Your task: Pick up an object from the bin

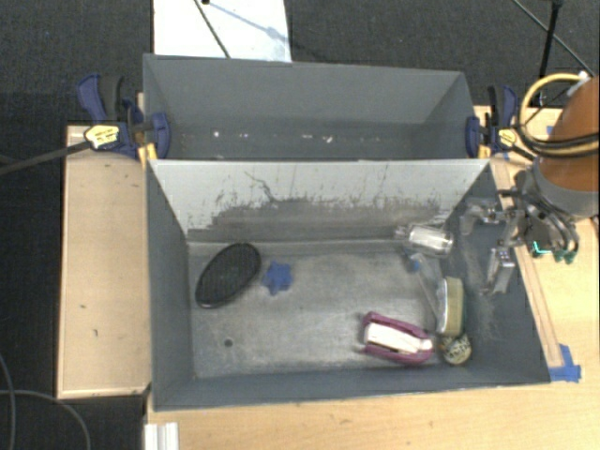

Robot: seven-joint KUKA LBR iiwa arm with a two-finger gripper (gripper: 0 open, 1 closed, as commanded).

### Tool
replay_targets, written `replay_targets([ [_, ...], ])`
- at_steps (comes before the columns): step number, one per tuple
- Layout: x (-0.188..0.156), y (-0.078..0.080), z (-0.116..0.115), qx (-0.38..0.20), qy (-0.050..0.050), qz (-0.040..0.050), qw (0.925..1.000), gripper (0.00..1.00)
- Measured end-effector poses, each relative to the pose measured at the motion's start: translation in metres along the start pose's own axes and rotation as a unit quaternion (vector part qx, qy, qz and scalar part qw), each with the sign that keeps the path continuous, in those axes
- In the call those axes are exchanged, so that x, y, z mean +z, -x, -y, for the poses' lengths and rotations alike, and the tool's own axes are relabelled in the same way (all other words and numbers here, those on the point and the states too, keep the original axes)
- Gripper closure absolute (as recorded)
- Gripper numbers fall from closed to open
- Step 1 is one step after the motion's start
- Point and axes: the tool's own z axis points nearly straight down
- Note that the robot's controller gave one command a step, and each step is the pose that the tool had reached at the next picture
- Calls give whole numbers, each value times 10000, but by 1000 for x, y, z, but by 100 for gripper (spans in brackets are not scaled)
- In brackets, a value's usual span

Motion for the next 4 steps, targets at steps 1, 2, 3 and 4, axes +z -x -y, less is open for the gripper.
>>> replay_targets([
  [1,129,-9,-3,-1012,-20,9,9949,0],
  [2,123,-52,-40,-2032,-53,178,9790,0],
  [3,120,-37,-143,-1511,5,55,9885,0],
  [4,129,-1,-109,-1425,-14,49,9898,0],
])
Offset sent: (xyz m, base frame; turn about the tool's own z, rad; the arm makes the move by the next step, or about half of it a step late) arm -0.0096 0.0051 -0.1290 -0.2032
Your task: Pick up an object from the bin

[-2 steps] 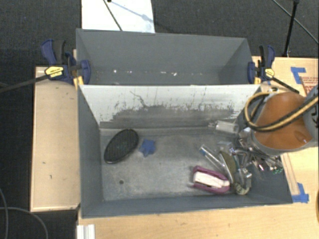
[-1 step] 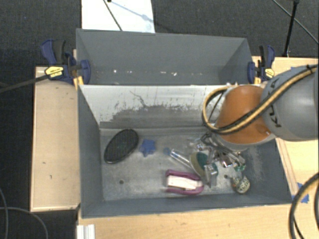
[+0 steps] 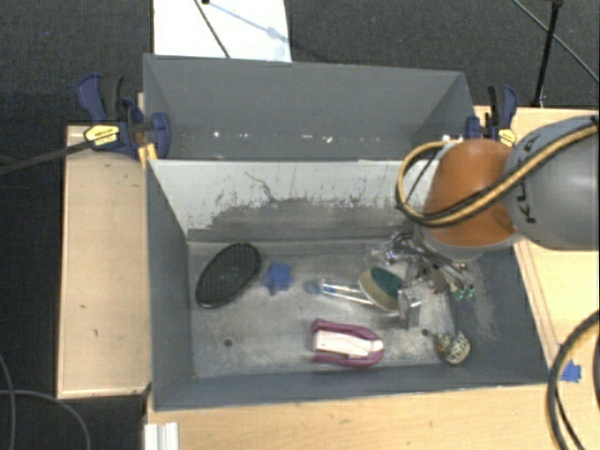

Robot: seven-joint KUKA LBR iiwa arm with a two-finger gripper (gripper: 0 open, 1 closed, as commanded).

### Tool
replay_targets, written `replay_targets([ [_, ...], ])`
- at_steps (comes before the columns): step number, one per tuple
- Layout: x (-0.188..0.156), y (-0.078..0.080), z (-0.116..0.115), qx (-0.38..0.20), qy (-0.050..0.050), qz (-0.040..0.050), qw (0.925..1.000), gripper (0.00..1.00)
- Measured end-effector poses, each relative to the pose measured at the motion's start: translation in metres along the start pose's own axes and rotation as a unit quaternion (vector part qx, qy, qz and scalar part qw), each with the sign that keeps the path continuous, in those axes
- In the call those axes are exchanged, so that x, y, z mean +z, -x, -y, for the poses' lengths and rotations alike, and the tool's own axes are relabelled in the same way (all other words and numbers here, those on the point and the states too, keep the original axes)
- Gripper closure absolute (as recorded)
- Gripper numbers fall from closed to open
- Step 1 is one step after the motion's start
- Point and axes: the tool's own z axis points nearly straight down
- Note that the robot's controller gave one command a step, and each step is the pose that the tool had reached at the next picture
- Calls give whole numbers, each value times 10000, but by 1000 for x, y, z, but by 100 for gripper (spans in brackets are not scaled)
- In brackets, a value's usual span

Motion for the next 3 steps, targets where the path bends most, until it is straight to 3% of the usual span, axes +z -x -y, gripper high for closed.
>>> replay_targets([
  [1,-43,16,-17,-1288,9,10,9917,0],
  [2,-41,15,-17,-1291,11,-5,9916,100],
  [3,-33,28,-17,1458,6,-32,9893,100],
])
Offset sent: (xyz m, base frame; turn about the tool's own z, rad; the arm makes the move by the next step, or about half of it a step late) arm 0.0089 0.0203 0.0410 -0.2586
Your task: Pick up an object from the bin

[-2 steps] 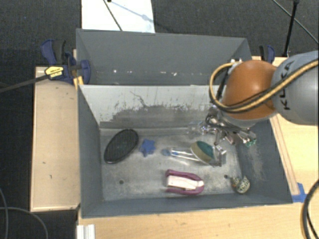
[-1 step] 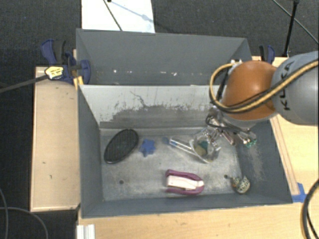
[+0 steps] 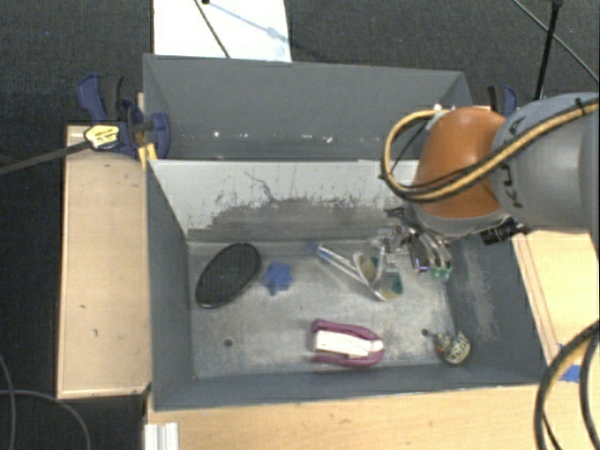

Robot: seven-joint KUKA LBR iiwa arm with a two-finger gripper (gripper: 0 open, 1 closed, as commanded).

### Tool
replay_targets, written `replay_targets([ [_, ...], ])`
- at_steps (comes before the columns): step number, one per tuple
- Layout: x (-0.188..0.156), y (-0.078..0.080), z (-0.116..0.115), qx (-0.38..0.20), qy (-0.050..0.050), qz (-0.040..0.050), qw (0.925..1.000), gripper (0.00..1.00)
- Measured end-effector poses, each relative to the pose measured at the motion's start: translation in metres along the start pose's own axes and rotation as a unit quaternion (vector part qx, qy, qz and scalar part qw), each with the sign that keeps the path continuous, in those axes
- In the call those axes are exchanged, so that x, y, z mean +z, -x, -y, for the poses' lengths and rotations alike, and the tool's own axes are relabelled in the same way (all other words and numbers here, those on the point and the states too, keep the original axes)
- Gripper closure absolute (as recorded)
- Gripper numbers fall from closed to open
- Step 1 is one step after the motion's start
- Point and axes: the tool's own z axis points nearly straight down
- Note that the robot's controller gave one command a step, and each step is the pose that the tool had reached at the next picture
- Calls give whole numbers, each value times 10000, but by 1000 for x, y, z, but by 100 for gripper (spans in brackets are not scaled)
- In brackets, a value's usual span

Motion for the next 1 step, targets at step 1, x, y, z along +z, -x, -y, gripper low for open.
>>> replay_targets([
  [1,20,7,3,51,30,-36,10000,100],
])
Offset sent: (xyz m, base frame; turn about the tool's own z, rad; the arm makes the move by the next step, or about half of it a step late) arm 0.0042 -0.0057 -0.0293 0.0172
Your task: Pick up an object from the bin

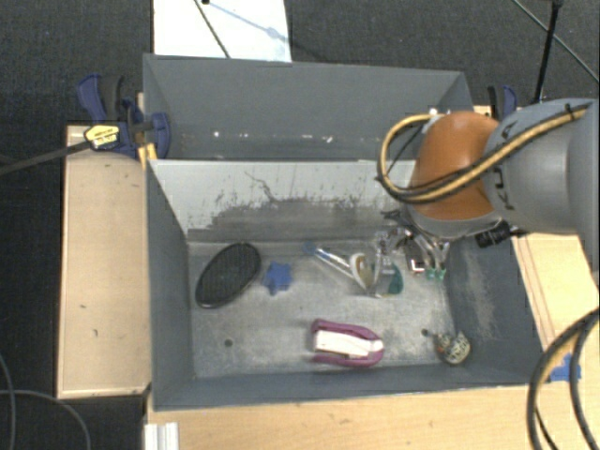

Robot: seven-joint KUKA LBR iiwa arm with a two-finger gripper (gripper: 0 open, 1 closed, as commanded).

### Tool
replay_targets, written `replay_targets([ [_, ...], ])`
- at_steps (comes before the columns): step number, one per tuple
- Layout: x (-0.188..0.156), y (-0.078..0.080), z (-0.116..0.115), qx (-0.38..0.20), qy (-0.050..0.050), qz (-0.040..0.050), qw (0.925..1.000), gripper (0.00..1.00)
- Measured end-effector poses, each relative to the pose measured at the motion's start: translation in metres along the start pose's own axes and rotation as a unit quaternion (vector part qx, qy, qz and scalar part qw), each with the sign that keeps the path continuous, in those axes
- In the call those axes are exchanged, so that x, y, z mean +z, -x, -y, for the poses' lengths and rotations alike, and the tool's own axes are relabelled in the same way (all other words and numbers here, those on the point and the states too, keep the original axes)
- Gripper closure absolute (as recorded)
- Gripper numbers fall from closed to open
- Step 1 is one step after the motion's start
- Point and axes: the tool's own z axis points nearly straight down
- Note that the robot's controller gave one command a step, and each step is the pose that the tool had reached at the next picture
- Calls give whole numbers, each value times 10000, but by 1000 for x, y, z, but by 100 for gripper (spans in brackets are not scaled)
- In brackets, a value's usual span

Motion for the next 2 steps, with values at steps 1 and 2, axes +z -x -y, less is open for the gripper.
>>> replay_targets([
  [1,6,0,2,1,-25,77,10000,0],
  [2,12,-7,-1,280,-23,50,9996,0],
])
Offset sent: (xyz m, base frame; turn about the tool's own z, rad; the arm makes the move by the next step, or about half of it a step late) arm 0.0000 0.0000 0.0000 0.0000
